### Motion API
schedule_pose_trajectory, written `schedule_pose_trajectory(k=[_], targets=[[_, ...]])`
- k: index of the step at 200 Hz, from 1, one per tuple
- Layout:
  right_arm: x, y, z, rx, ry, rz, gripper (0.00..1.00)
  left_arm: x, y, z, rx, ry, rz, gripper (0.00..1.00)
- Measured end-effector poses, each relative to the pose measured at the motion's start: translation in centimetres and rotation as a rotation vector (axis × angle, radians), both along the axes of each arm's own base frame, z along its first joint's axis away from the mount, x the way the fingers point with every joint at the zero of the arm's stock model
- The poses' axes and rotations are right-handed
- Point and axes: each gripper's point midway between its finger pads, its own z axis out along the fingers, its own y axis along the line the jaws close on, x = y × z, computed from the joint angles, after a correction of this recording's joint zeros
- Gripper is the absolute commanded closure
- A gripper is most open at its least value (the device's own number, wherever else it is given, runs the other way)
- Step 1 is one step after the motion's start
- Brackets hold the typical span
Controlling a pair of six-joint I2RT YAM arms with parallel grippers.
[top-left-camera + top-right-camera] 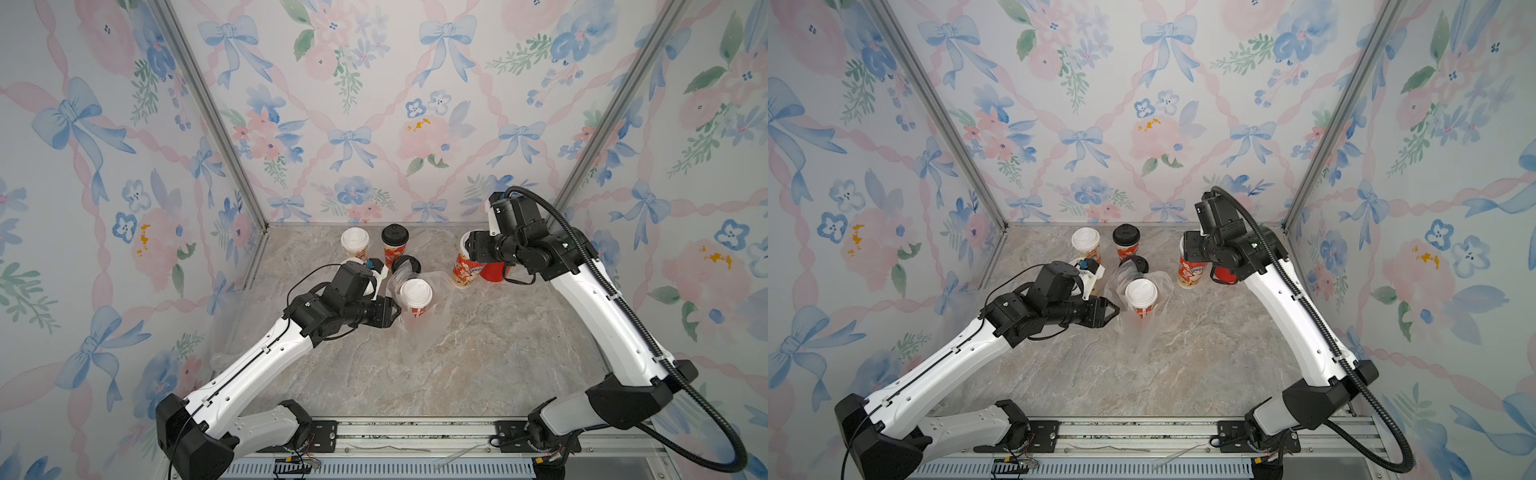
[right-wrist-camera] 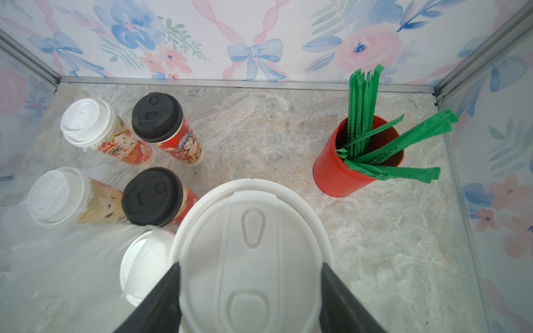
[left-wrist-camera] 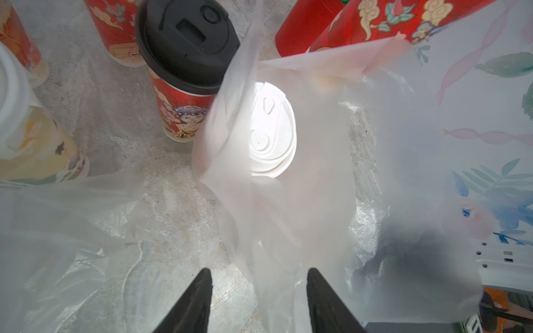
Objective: Pack milk tea into plastic carrier bags
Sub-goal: Pick up the milk tea cup at the center of the board.
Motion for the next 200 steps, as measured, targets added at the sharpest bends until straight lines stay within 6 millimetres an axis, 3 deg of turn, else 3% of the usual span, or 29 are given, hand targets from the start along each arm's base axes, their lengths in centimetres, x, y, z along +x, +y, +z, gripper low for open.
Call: schedule_pose_trajectory(k=[53,114,159,200], targets=[[-5.4,1.6,4.0,0.021,-0.044,0.074,0.39,-1.6,-0.5,1.5,-0.048,-0.018,-0.035,0.51],[-8.9,4.1,9.7,0.091,-0.145,0.167,0.41,-3.0,-0.9,1.6,-0.068,-0.004,-0.053,0.79],[-9.8,7.2,11.0,0.105,-0.161,0.244,0.42,-3.2,-1.1,1.5,-0.070,0.004,-0.054,0.96],[-11.1,9.6,10.1,0.087,-0.128,0.312,0.43,-3.3,-1.2,1.5,-0.068,0.002,-0.059,1.00]])
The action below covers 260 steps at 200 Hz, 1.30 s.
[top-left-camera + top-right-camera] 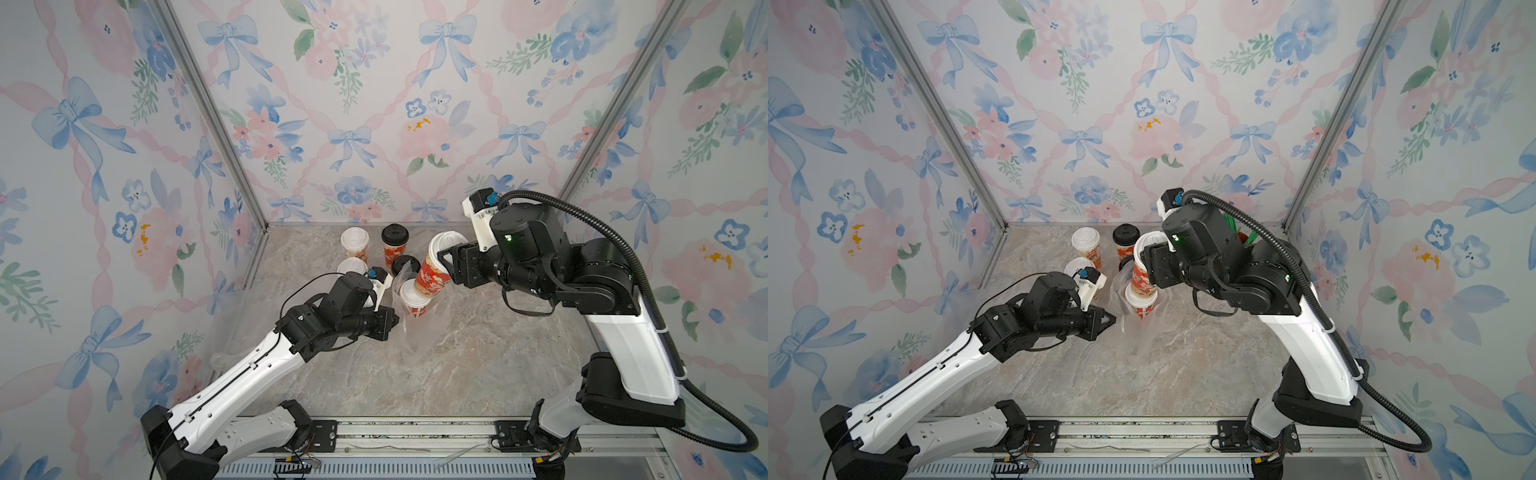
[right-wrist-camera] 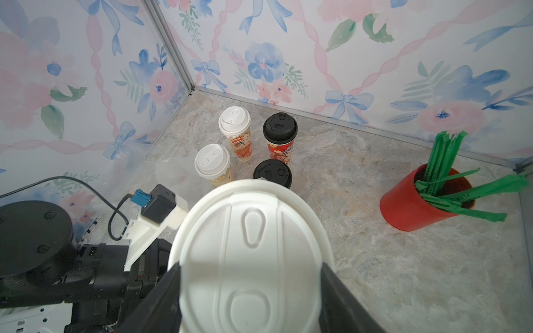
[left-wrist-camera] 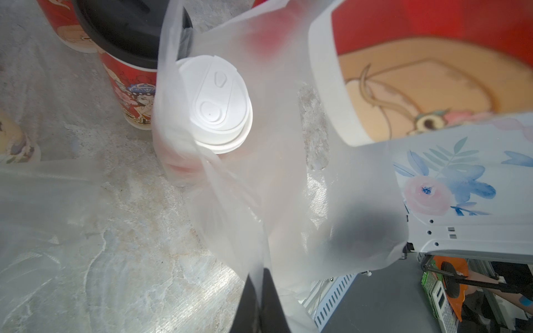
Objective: Pack milk tea into plastic carrier bags
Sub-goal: Pick up the milk tea cup at the center of the board, then place the milk tea cup in the plastic carrier bag.
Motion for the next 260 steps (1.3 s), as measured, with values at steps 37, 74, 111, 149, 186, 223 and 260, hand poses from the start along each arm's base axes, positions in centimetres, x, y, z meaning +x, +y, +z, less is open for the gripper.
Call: schedule_pose_trajectory(k=[37,74,111,149,186,223,260], targets=[[-0.8,1.3,-2.0,-0.031,0.049,0.030,0.43,0.1,0.1,0.0,0.003,-0.003,0.006,1.00],[-1.0,2.5,-6.1,-0.100,0.136,0.039,0.43,0.1,0.1,0.0,0.003,-0.003,0.006,1.00],[-1.6,3.8,-9.1,-0.123,0.194,0.054,0.44,0.1,0.1,0.0,0.001,-0.002,0.008,1.00],[-2.0,4.1,-11.2,-0.118,0.229,0.056,0.44,0.1,0.0,0.2,-0.002,-0.005,0.008,1.00],[-1.9,4.6,-13.8,-0.121,0.251,0.046,0.44,0.2,0.0,0.8,-0.011,-0.015,0.009,1.00],[-1.8,4.9,-16.8,-0.136,0.271,0.034,0.45,0.3,-0.1,1.2,-0.018,-0.022,0.009,1.00],[-1.5,5.4,-19.5,-0.150,0.281,0.028,0.45,0.5,-0.1,1.8,-0.024,-0.034,0.014,1.00]])
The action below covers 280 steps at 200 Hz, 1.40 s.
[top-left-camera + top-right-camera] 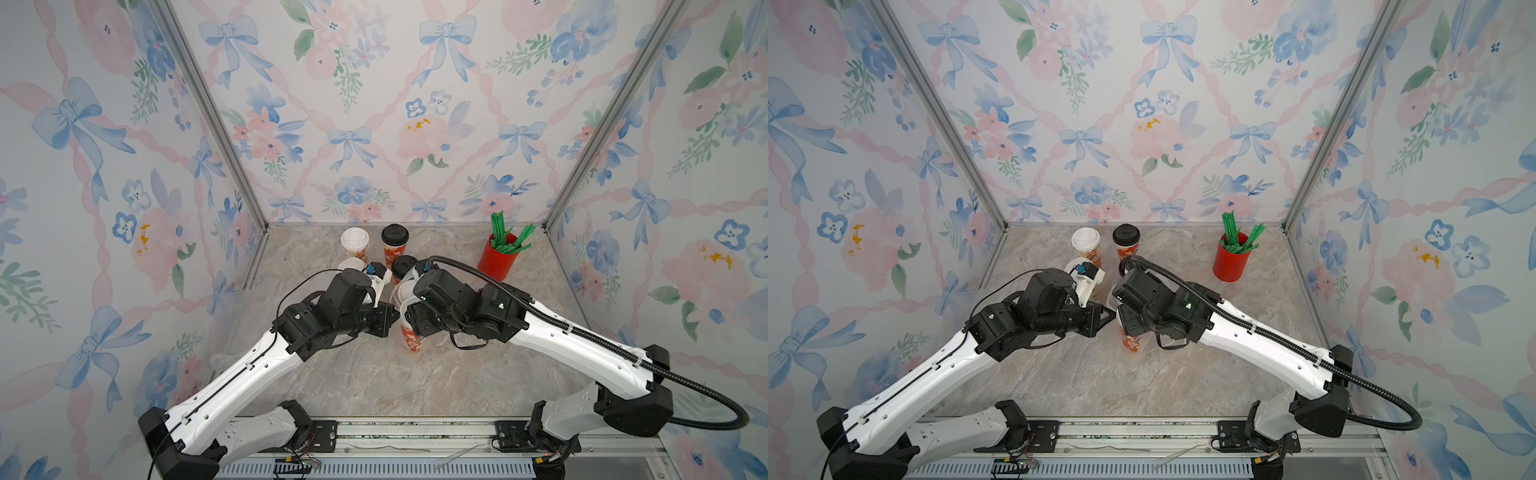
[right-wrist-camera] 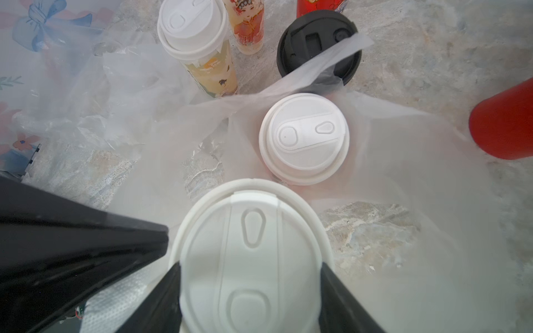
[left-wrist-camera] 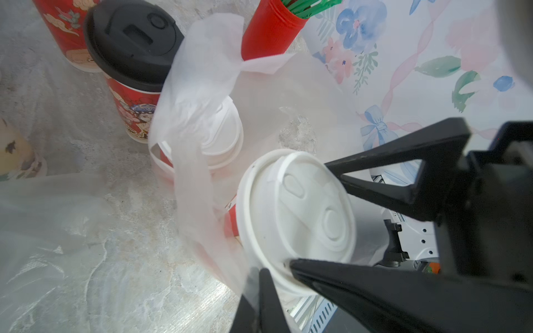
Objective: Pack milk tea into plastic carrier bags
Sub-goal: Place the milk tea cup in the plastic carrier bag.
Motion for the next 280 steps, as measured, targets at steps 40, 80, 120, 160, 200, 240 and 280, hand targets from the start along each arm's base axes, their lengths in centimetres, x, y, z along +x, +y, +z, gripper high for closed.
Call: schedule_pose_trajectory(k=[40,80,120,160,200,240,280], targets=[[0.1,0.1,-2.8,-0.024,0.014,-0.003,0.45,0.1,0.0,0.4,-0.005,-0.007,0.001,1.00],[0.2,0.2,-4.7,-0.031,0.019,-0.011,0.43,0.2,0.1,0.3,0.000,-0.011,0.010,1.00],[0.4,0.6,-5.5,-0.014,0.022,-0.027,0.35,0.2,0.3,0.3,0.004,-0.008,0.023,1.00],[0.4,0.7,-5.7,-0.017,0.027,-0.029,0.18,0.2,0.6,0.3,0.007,-0.005,0.036,1.00],[0.3,0.6,-5.1,-0.019,0.033,-0.024,0.15,0.3,0.6,0.4,0.007,-0.010,0.039,1.00],[0.3,0.0,-2.0,0.040,0.004,-0.032,0.16,0.4,0.8,-0.4,0.020,-0.005,0.049,1.00],[0.4,-3.2,1.8,0.104,-0.010,-0.110,0.19,1.0,1.4,-0.9,0.031,0.000,0.076,1.00]])
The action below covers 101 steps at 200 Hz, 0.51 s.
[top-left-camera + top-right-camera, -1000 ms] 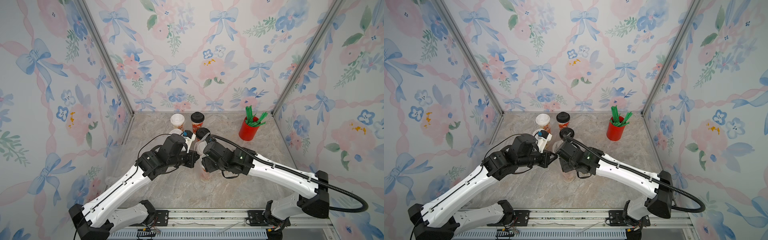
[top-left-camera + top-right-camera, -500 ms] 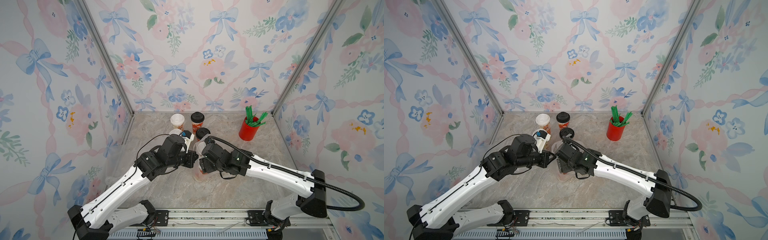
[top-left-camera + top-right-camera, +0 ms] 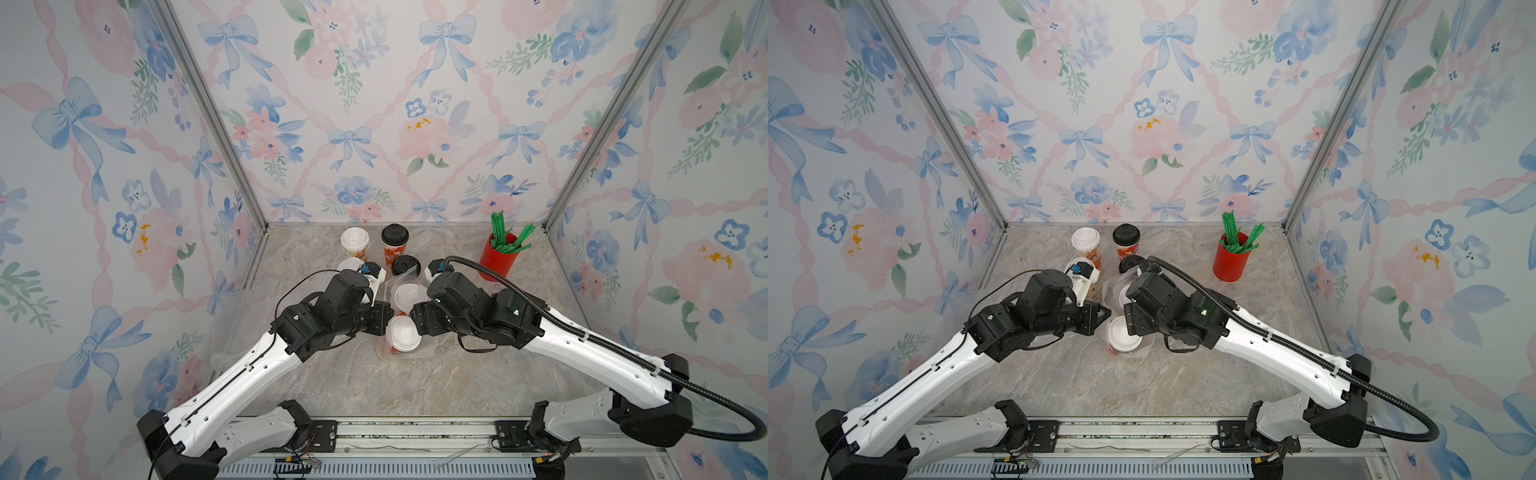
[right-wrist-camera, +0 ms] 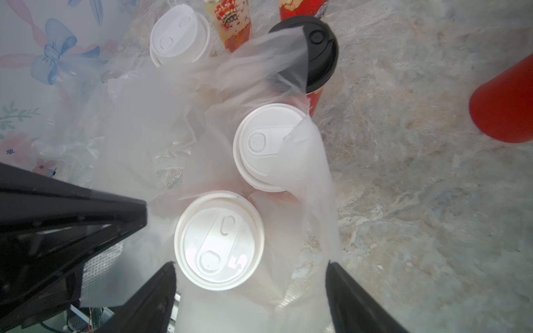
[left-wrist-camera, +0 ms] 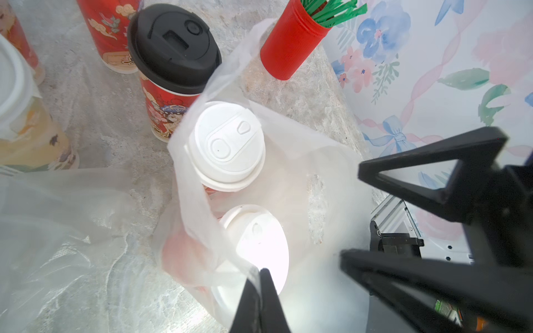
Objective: Pack milk tea into plastic carrier bags
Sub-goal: Place the milk tea cup in the plastic carrier bag, then adjust the plastic carrier bag at the center of the board.
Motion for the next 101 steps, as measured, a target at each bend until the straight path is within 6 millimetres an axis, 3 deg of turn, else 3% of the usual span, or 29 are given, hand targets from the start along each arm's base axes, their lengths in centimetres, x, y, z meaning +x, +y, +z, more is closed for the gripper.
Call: schedule_pose_trajectory(k=[24,44,82,101], targets=[[-0.3,-2.5,0.7,0.030,0.037,-0.064,0.19,0.1,0.3,0.0,-0.001,-0.003,0.011,1.00],[-1.2,-3.3,-0.4,0.052,0.108,-0.074,0.20,0.2,0.4,0.1,-0.002,-0.003,0.014,1.00],[-4.2,-1.7,-4.8,0.075,0.314,0.013,0.22,0.3,0.5,0.1,-0.003,-0.004,0.017,1.00],[-5.2,-0.8,-5.9,0.092,0.380,0.049,0.30,0.3,0.5,0.1,-0.002,-0.003,0.019,1.00]])
